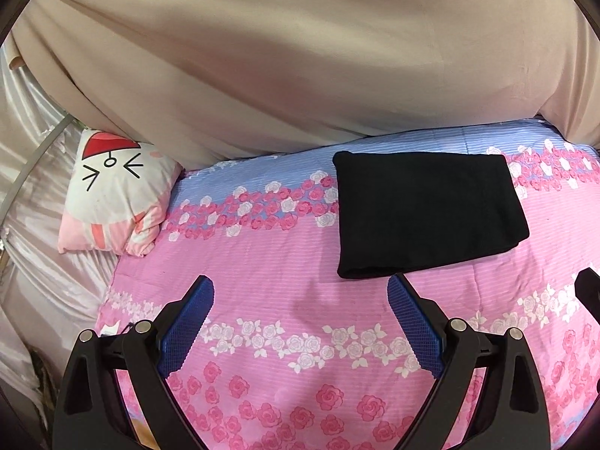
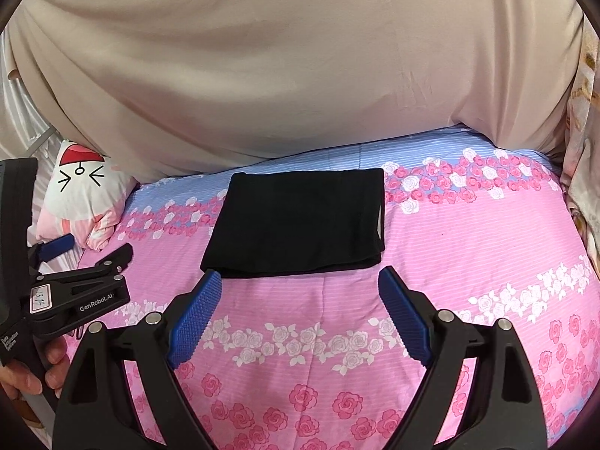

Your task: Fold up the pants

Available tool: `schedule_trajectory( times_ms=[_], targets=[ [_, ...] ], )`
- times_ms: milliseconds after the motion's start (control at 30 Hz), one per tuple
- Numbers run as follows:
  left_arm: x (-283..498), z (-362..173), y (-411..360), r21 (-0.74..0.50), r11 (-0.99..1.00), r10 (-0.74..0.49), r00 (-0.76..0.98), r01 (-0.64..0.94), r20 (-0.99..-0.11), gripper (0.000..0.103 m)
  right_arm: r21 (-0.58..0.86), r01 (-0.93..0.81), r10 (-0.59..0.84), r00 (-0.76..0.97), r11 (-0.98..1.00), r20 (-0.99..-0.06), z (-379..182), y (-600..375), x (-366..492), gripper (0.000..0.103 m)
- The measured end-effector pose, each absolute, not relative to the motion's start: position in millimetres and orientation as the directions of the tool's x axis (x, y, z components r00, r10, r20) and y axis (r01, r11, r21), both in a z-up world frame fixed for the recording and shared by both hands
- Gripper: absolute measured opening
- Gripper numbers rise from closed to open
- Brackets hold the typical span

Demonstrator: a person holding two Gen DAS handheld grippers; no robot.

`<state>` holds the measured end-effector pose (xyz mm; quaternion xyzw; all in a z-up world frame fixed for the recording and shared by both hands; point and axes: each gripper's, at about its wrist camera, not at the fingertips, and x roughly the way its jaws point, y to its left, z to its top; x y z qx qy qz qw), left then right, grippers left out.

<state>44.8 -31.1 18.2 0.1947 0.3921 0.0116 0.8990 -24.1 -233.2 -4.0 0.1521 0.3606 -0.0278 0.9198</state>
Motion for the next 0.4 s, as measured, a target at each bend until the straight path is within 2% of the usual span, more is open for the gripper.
schedule_trajectory(
  times_ms=[133,300,400],
  targets=[
    [40.6,17.2,-34.2,0.401,0.908,0.198,0.719,0.121,-0.666,0.092,0.265,0.166,0.060,0.734,0.950,-0.677,-6.5,-234.7,-25.7,0.084],
    [40.8,15.9,-32.8,0.387,0.914,0.198,0.704,0.119,-0.683,0.092,0.272,0.177,0.060,0.729,0.946,-0.682,-9.2,-238.4,-28.7,0.084],
    [40.9,13.1,-32.5,0.348,0.923,0.152,0.676,0.164,-0.721,0.092,0.275,0.179,0.062,0.726,0.944,-0.685,-10.9,-240.1,-29.1,0.084]
  ],
)
